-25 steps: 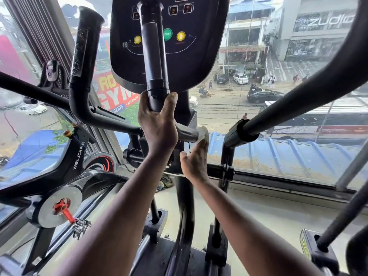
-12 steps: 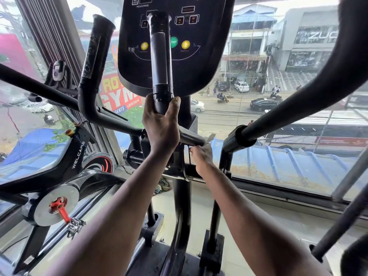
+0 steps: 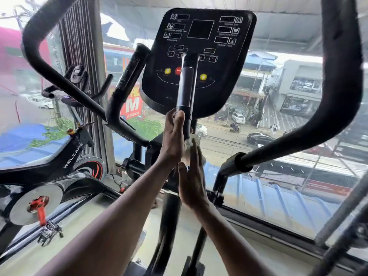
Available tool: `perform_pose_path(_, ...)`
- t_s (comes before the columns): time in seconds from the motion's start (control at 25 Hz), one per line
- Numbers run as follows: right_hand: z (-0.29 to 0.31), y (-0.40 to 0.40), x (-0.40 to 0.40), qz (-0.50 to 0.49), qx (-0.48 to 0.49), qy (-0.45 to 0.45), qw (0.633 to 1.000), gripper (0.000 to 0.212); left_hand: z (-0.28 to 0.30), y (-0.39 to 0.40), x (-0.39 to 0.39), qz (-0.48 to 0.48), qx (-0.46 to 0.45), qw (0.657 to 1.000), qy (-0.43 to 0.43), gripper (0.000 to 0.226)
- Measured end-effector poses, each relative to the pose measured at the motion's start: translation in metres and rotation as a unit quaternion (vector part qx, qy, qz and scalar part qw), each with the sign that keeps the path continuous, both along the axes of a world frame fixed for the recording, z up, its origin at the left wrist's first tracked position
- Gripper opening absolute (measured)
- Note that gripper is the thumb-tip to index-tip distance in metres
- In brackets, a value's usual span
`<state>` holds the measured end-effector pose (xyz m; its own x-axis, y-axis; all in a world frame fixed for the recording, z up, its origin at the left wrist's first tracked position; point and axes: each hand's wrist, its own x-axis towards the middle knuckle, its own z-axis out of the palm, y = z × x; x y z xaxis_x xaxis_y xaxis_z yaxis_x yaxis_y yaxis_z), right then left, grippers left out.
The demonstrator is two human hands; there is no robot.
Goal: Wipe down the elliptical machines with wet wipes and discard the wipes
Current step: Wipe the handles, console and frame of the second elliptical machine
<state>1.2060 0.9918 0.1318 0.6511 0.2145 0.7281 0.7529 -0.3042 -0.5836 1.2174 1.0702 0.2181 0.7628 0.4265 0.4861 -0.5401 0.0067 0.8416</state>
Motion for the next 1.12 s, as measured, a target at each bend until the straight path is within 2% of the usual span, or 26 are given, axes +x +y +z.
perform_pose_path(0.08,0.011,0.001,-0.009,0.013,-0.014,-0.053,0.998,0.064,0.005,0.007,-0.008,-0.061,-0.03,0.996,0.053,0.078)
perform_pose_path(0.12,0.023,0.003,-0.008,0.014,-0.037,-0.1,0.994,0.067,0.009,0.01,-0.013,-0.085,-0.062,0.993,0.062,0.08)
perform_pose_path(0.2,0.058,0.008,0.003,-0.021,-0.113,-0.193,0.974,0.071,0.017,0.017,-0.019,-0.109,-0.099,0.988,0.049,0.073)
perform_pose_path(0.32,0.104,0.016,0.023,-0.078,-0.203,-0.21,0.953,0.063,0.024,0.02,-0.018,-0.093,-0.117,0.989,0.013,0.067)
perform_pose_path(0.4,0.102,0.014,0.021,-0.087,-0.236,-0.231,0.94,0.056,0.027,0.023,-0.019,-0.095,-0.121,0.988,0.017,0.066)
perform_pose_path(0.52,0.095,-0.003,0.021,-0.078,-0.352,-0.332,0.872,0.054,0.029,0.029,-0.019,-0.078,-0.123,0.989,0.031,0.061)
perform_pose_path(0.56,0.107,-0.002,0.027,-0.081,-0.363,-0.338,0.865,0.058,0.035,0.028,-0.023,-0.086,-0.122,0.988,0.027,0.058)
perform_pose_path(0.68,0.149,0.015,0.033,-0.129,-0.315,-0.239,0.909,0.059,0.046,0.026,-0.02,-0.081,-0.122,0.989,0.021,0.057)
perform_pose_path(0.72,0.153,0.019,0.031,-0.141,-0.314,-0.229,0.91,0.057,0.05,0.024,-0.019,-0.077,-0.118,0.99,0.016,0.057)
perform_pose_path(0.84,0.135,0.012,0.021,-0.113,-0.389,-0.292,0.867,0.059,0.054,0.033,-0.016,-0.065,-0.13,0.989,0.018,0.065)
perform_pose_path(0.88,0.138,0.006,0.023,-0.103,-0.39,-0.304,0.863,0.059,0.056,0.037,-0.015,-0.06,-0.118,0.991,0.023,0.067)
perform_pose_path(0.92,0.149,0.004,0.031,-0.108,-0.371,-0.3,0.872,0.057,0.057,0.04,-0.014,-0.058,-0.107,0.992,0.026,0.067)
perform_pose_path(1.0,0.182,0.015,0.049,-0.15,-0.312,-0.232,0.909,0.055,0.066,0.041,-0.015,-0.054,-0.096,0.994,0.026,0.062)
perform_pose_path(1.04,0.192,0.023,0.054,-0.172,-0.313,-0.199,0.913,0.056,0.072,0.039,-0.017,-0.049,-0.091,0.994,0.025,0.061)
perform_pose_path(1.08,0.194,0.031,0.056,-0.189,-0.342,-0.202,0.898,0.056,0.075,0.04,-0.014,-0.043,-0.089,0.995,0.018,0.061)
perform_pose_path(1.12,0.188,0.036,0.055,-0.19,-0.38,-0.244,0.871,0.056,0.078,0.041,-0.013,-0.04,-0.093,0.995,0.01,0.06)
